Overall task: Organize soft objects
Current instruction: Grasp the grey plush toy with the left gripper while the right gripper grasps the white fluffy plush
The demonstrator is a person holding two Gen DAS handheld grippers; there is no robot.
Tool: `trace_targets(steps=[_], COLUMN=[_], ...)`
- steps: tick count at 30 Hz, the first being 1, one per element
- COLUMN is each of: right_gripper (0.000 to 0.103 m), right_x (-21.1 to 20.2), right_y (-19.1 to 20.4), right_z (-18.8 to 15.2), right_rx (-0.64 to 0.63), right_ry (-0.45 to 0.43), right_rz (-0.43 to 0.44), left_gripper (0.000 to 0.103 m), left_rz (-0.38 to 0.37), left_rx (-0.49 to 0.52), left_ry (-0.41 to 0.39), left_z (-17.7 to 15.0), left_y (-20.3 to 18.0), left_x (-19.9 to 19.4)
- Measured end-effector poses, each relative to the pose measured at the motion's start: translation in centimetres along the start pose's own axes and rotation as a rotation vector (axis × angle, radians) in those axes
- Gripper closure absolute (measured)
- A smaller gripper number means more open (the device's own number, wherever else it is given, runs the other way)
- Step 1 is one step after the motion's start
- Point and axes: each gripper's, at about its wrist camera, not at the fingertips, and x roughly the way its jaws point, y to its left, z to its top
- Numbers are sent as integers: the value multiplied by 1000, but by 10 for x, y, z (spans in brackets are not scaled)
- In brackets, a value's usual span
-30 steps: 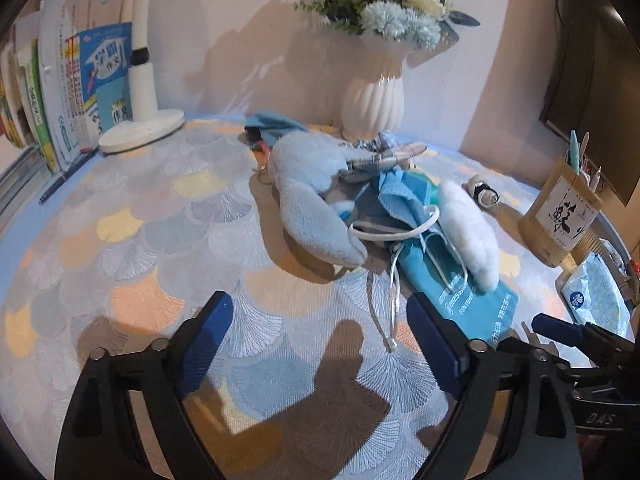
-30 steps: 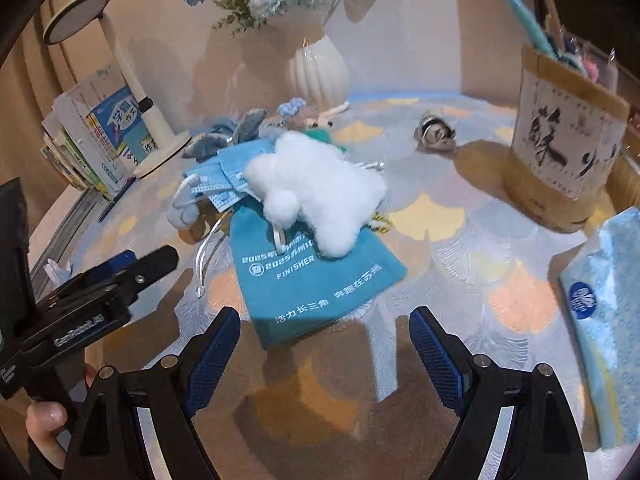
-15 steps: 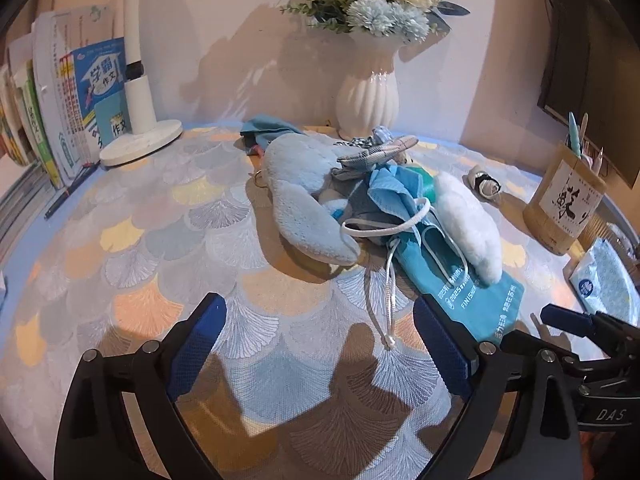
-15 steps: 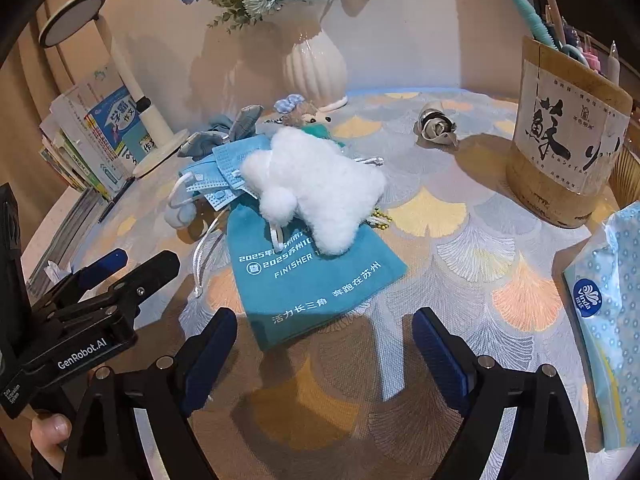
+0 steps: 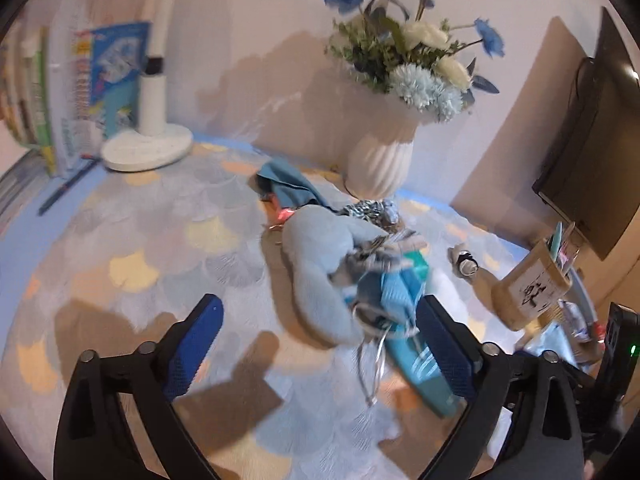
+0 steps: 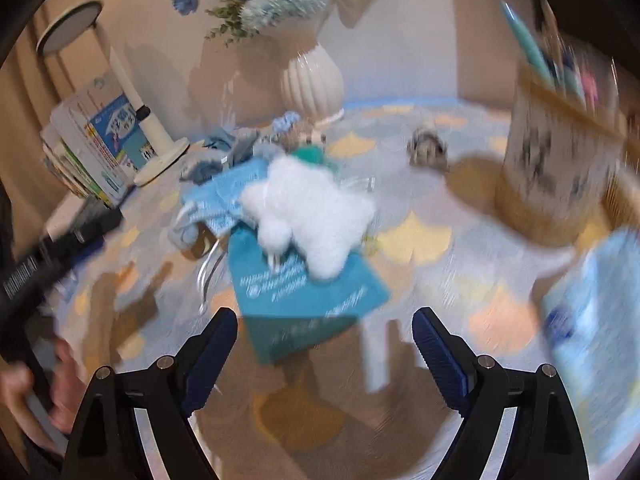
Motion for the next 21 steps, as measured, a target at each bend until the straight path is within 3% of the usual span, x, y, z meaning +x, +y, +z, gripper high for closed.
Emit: trace_targets(steps=[3, 6, 12, 16, 17, 18, 19, 20, 21], right_gripper=[15, 15, 15, 15, 15, 15, 15, 19, 32], right_x=[4, 22, 58, 76, 79, 81, 82, 82, 80], right_y=[7, 4, 0, -6, -6, -5, -1, 2, 6], right_z=[18, 28, 35, 42, 44, 44, 44, 43, 41], right_rx=[-134, -196, -273, -244, -237, -237, -241, -253, -269], right_ry=[-26, 5, 38, 55, 59, 61, 61, 54, 46], right_rz=[-98, -92, -65, 13, 30, 41, 45, 44, 51], left_gripper=[5, 5, 5, 7, 14, 34, 46, 48, 49], left_rz=[-52, -49, -79, -66, -61, -65, -69, -53, -48], left_rx=[-36, -73, -197, -154, -144, -135, -126, -110, -97], left_ry=[109, 164, 186, 157, 148, 149, 161, 172, 162], left_z=[20, 29, 33, 35, 36, 37, 38, 37, 37], left_y=[6, 14, 32, 22, 20, 17, 15, 12, 10], left_x=[37, 77, 116, 119, 119, 119, 121, 122, 119])
